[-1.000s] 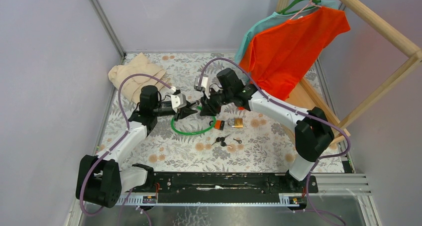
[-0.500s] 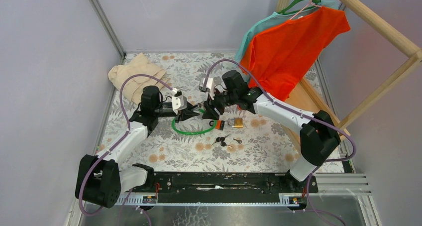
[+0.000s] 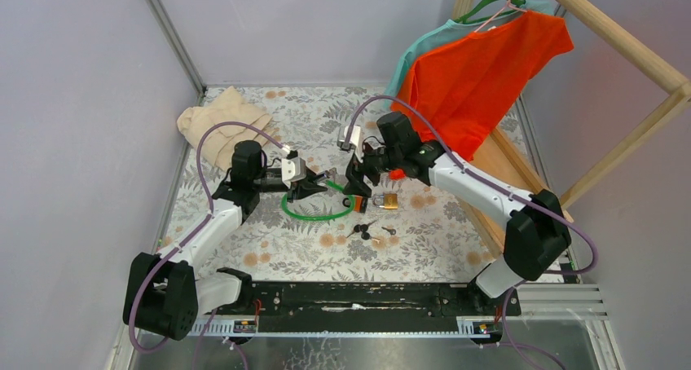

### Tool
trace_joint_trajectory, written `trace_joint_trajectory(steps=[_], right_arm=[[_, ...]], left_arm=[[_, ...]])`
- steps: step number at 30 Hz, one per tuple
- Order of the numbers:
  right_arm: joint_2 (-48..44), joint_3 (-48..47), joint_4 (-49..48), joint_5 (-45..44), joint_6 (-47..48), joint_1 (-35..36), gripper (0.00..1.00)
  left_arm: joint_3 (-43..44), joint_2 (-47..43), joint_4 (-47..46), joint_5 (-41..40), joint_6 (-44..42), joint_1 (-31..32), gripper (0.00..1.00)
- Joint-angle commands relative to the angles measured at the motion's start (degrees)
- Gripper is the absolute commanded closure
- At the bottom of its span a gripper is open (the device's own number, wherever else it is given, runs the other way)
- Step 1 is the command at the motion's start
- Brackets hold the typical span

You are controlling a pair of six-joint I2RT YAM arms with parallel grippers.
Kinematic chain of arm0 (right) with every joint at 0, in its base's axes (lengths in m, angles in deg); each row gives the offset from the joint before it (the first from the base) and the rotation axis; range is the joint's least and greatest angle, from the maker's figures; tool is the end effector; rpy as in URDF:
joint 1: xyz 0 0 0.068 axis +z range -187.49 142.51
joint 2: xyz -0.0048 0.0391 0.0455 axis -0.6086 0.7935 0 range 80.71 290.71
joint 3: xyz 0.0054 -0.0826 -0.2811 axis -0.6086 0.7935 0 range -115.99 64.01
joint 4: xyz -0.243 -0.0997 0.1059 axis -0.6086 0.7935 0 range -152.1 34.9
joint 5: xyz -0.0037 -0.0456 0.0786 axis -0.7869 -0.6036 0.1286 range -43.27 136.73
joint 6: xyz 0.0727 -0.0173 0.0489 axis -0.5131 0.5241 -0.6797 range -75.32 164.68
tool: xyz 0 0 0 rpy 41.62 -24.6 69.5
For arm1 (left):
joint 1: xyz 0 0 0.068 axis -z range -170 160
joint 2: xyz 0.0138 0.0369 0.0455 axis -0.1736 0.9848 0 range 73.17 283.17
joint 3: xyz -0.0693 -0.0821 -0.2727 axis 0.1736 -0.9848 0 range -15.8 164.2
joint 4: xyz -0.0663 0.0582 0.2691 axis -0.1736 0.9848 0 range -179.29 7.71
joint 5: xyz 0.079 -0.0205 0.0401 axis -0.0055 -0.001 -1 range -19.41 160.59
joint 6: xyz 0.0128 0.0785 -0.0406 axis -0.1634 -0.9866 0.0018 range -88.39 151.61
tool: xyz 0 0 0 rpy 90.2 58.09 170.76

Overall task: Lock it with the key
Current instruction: Lock the lock.

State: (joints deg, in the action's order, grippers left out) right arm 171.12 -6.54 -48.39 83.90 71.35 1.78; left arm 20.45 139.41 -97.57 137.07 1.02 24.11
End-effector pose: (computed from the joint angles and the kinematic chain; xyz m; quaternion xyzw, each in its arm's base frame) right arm 0.2863 0.2961 0.2877 -0.5809 0.6188 0.3283 0.4146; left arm 0.2399 -0.1355 0.2532 0.5478 0.5232 -0.3817 0.5296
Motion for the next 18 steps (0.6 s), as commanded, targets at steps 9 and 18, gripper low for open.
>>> trace_joint_trajectory(steps=[9, 18], right_arm=[[-2.5, -17.3, 15.4, 2.9, 8.5, -0.7, 0.24], [1.8, -23.8, 23.3, 6.7, 12.8, 1.3, 0.24]], left_arm=[[-1.5, 0.6, 4.1, 1.6, -0.9, 0.4, 1.00], [-1.3, 0.5, 4.1, 1.6, -0.6, 0.5, 1.00]])
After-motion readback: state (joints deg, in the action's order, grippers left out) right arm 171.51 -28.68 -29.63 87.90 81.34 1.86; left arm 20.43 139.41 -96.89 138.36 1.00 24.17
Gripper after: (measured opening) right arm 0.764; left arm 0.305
